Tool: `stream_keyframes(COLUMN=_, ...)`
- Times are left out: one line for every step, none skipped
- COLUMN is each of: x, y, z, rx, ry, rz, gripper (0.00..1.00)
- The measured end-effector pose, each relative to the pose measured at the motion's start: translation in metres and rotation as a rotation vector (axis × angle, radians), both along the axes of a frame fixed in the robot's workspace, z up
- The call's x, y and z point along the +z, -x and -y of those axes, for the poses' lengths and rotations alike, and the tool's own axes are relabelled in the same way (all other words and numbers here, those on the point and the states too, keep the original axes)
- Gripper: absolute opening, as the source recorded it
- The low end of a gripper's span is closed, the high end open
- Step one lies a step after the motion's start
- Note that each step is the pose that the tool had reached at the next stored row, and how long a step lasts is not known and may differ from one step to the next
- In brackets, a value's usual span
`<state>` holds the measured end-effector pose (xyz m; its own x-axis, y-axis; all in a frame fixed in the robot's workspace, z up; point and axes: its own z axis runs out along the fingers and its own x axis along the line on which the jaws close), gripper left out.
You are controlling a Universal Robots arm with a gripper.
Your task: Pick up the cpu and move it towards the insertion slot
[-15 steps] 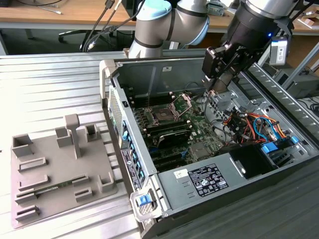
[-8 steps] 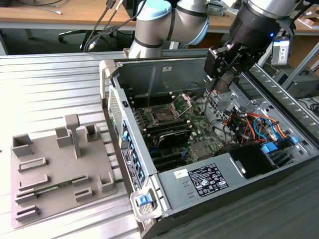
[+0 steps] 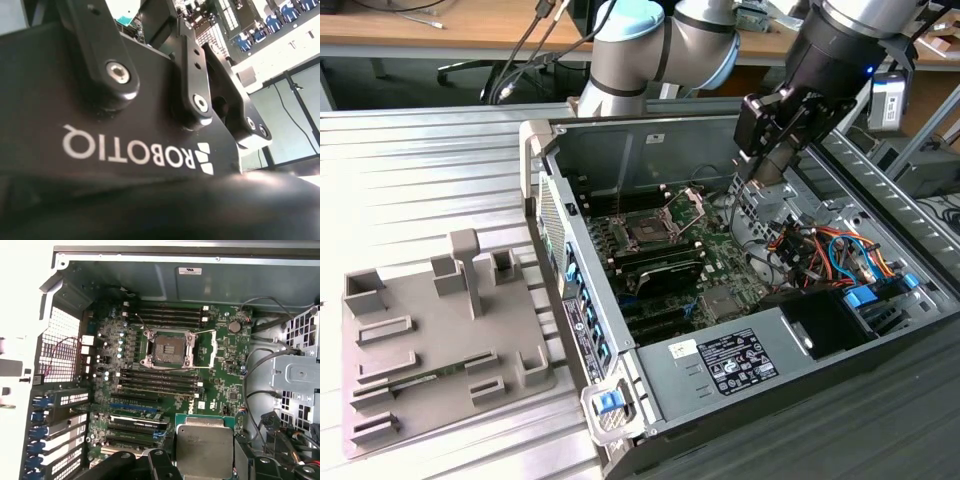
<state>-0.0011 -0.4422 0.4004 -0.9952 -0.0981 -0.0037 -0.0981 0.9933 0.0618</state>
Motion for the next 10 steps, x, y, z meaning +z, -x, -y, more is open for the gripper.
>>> stream_keyframes(x=0.0000, y=-0.0009, z=0.0000, rx=0.000, ry=0.0000, rz=0.0000, gripper=0.55)
stream_keyframes(x=0.0000, y=-0.0020, z=0.0000, rx=0.000, ry=0.0000, rz=0.0000, gripper=0.55)
stream_keyframes(x=0.0000, y=-0.0027, z=0.0000, rx=0.000, ry=0.0000, rz=0.0000, gripper=0.55)
stream_keyframes(x=0.0000, y=-0.0034, z=0.0000, rx=0.000, ry=0.0000, rz=0.0000, gripper=0.55)
stream_keyframes(x=0.0000, y=-0.0043, z=0.0000, rx=0.000, ry=0.0000, rz=0.0000, gripper=0.55)
stream_keyframes(x=0.0000, y=-0.0050, z=0.0000, rx=0.000, ry=0.0000, rz=0.0000, gripper=0.55)
stream_keyframes(x=0.0000, y=-0.0056, z=0.0000, rx=0.000, ry=0.0000, rz=0.0000, gripper=0.55)
stream_keyframes(x=0.0000, y=-0.0065, z=0.0000, rx=0.000, ry=0.0000, rz=-0.0001, gripper=0.55)
stream_keyframes(x=0.0000, y=-0.0074, z=0.0000, rx=0.000, ry=0.0000, rz=0.0000, gripper=0.55)
stream_keyframes(x=0.0000, y=-0.0082, z=0.0000, rx=0.000, ry=0.0001, rz=0.0000, gripper=0.55)
